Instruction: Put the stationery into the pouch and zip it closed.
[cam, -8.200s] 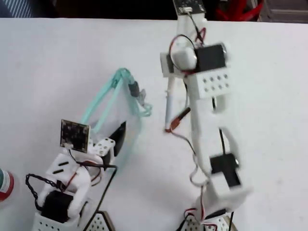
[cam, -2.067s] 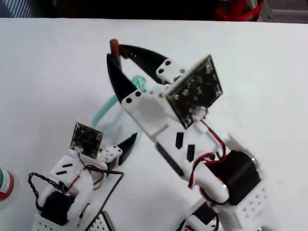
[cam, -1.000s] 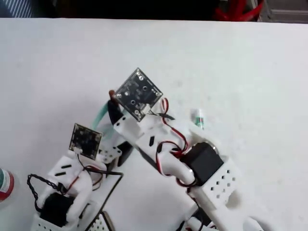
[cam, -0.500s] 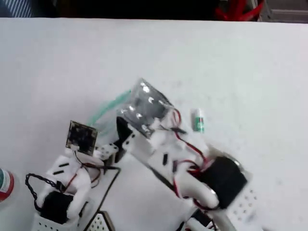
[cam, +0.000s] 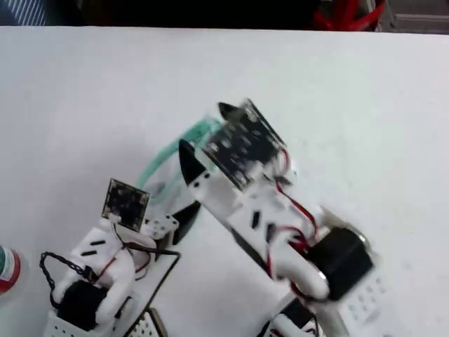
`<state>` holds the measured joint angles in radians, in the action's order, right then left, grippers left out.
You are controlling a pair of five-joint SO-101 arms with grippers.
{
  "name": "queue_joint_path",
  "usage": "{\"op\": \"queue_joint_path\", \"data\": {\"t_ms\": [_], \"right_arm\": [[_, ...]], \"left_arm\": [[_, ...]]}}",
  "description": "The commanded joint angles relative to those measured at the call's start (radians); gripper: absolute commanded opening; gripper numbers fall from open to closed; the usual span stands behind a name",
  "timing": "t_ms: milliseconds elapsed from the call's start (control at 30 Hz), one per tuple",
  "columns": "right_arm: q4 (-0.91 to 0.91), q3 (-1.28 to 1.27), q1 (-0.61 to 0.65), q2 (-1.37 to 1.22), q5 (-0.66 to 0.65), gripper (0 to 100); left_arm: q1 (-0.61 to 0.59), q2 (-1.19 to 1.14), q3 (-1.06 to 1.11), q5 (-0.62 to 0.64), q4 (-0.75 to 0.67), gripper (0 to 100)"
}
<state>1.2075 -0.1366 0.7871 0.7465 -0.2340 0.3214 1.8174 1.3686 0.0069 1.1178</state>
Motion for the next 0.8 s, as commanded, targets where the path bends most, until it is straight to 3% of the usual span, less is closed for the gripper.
{"op": "queue_joint_path", "data": {"t_ms": [0,133,233,333,400,533,600,667,767], "right_arm": [[0.021,0.018,-0.024,-0.117,-0.005,15.1],[0.157,0.026,-0.033,-0.165,-0.014,2.4],[0.216,0.026,-0.031,-0.170,-0.017,3.1],[0.300,0.040,-0.058,-0.171,-0.095,1.8],[0.325,0.052,-0.074,-0.182,-0.126,1.8],[0.357,0.012,-0.008,-0.348,-0.175,1.7],[0.390,0.057,-0.008,-0.455,-0.203,1.8],[0.424,0.175,-0.058,-0.519,-0.146,1.8],[0.461,0.377,-0.120,-0.533,-0.051,1.8]], "left_arm": [[0.064,0.001,-0.029,0.003,-0.003,26],[-0.125,-0.001,-0.078,0.012,-0.005,28],[-0.061,-0.001,-0.071,0.008,0.000,28],[-0.117,-0.001,-0.103,0.012,0.014,28],[-0.073,-0.001,-0.071,0.009,-0.005,28],[-0.079,-0.001,-0.084,0.012,-0.015,28],[-0.013,-0.001,-0.063,0.012,-0.012,28],[-0.002,-0.001,-0.052,0.008,-0.011,28],[-0.079,-0.001,-0.055,0.012,-0.020,28]]}}
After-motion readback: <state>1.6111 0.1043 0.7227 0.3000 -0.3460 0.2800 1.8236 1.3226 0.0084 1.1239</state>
